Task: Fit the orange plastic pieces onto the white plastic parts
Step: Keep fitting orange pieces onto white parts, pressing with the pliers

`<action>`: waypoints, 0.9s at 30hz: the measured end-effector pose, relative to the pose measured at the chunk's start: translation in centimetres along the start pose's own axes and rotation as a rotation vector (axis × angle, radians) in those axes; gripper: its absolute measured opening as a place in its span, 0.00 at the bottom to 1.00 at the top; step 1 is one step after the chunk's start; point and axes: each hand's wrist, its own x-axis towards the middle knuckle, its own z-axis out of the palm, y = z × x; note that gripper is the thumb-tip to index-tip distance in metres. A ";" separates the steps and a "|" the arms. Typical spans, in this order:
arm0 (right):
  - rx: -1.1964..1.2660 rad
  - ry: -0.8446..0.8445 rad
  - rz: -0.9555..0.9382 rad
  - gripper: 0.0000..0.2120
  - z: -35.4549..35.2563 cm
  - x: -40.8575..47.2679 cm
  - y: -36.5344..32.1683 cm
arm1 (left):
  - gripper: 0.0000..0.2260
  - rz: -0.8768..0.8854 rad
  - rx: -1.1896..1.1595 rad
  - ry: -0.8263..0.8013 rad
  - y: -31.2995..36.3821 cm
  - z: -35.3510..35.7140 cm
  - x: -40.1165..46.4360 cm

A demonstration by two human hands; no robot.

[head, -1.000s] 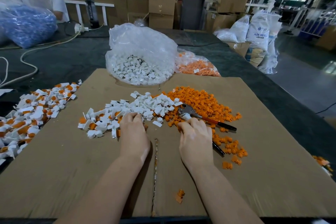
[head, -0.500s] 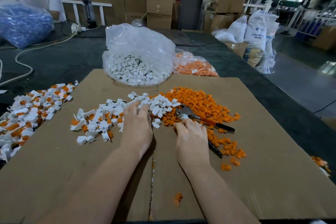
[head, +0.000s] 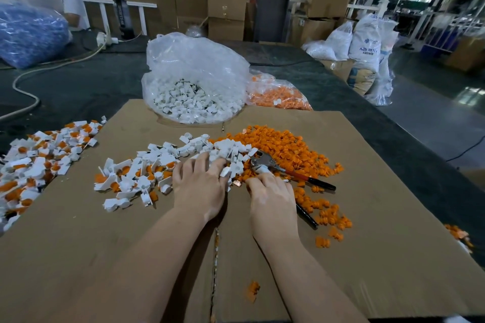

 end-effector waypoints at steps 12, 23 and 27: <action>0.053 -0.016 0.010 0.15 0.0 -0.2 0.1 | 0.17 0.124 -0.145 0.144 0.7 -0.2 -2.5; 0.072 -0.004 0.020 0.14 0.1 -0.2 0.1 | 0.10 0.149 -0.443 0.209 0.9 -2.1 -3.3; 0.110 -0.033 0.024 0.13 0.0 -0.4 0.2 | 0.08 0.190 -0.530 0.227 1.3 -2.7 -4.0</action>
